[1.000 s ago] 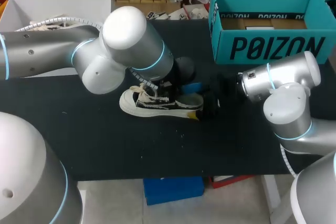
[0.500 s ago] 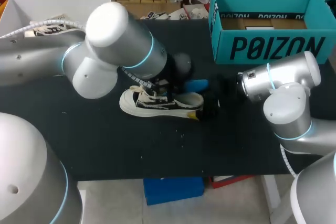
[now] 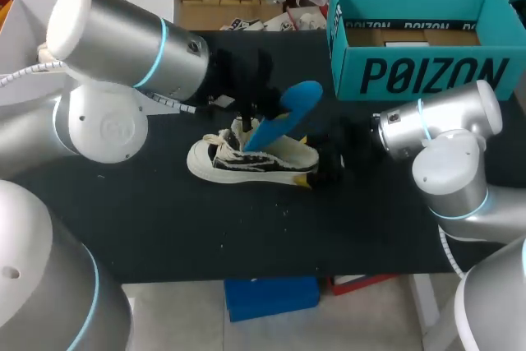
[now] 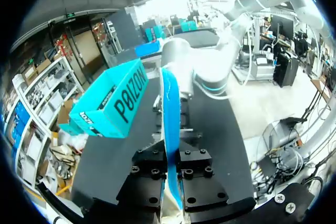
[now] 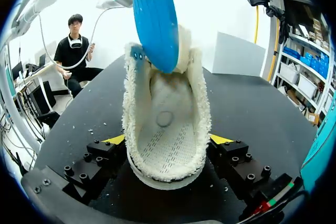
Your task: Take the shoe out of the shoebox, open the shoe tongue, remove and reinsert the insole, then place the shoe into the shoebox
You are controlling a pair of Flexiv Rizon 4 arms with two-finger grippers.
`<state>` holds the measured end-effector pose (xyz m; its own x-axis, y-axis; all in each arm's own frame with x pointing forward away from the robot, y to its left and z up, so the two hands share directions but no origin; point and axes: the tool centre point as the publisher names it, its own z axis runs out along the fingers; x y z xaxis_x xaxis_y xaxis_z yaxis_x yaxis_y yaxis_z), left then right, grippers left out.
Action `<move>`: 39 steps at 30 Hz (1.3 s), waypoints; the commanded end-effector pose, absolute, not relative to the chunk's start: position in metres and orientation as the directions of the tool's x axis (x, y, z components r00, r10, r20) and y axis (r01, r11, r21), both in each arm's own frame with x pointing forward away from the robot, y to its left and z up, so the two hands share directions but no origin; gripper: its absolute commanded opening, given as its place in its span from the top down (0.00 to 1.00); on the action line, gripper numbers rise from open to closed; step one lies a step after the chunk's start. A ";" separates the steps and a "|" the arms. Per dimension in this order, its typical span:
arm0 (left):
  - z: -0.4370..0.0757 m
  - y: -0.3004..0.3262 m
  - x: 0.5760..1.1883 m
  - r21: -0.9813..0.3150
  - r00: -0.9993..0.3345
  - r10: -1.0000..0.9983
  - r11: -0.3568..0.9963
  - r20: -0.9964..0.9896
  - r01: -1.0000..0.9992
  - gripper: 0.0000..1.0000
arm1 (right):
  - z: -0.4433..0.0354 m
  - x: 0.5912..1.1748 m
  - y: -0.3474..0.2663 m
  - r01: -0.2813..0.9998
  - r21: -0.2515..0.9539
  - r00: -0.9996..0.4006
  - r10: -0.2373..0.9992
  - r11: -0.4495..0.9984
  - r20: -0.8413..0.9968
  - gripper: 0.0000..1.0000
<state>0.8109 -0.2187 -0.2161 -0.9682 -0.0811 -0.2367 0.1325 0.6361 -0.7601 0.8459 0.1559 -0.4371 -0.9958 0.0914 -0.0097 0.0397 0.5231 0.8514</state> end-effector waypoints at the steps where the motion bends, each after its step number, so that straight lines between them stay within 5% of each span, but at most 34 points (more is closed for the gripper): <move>1: -0.185 -0.209 0.809 -0.866 -0.973 -0.058 0.471 -0.222 0.169 1.00 | -0.441 0.847 0.155 0.042 0.850 -0.996 0.091 0.525 -0.008 1.00; 8: -0.138 -0.204 0.815 -0.977 -0.994 0.031 0.183 -0.104 0.108 1.00 | -0.441 0.847 0.155 0.042 0.850 -0.996 0.091 0.525 -0.008 1.00; 27: -0.138 -0.204 0.815 -0.977 -0.994 0.031 0.183 -0.104 0.108 1.00 | -0.441 0.847 0.155 0.042 0.850 -0.996 0.091 0.525 -0.008 1.00; 39: -0.095 -0.200 0.791 -0.981 -0.976 0.123 0.098 0.182 -0.170 1.00 | -0.441 0.847 0.155 0.042 0.850 -0.996 0.091 0.525 -0.008 1.00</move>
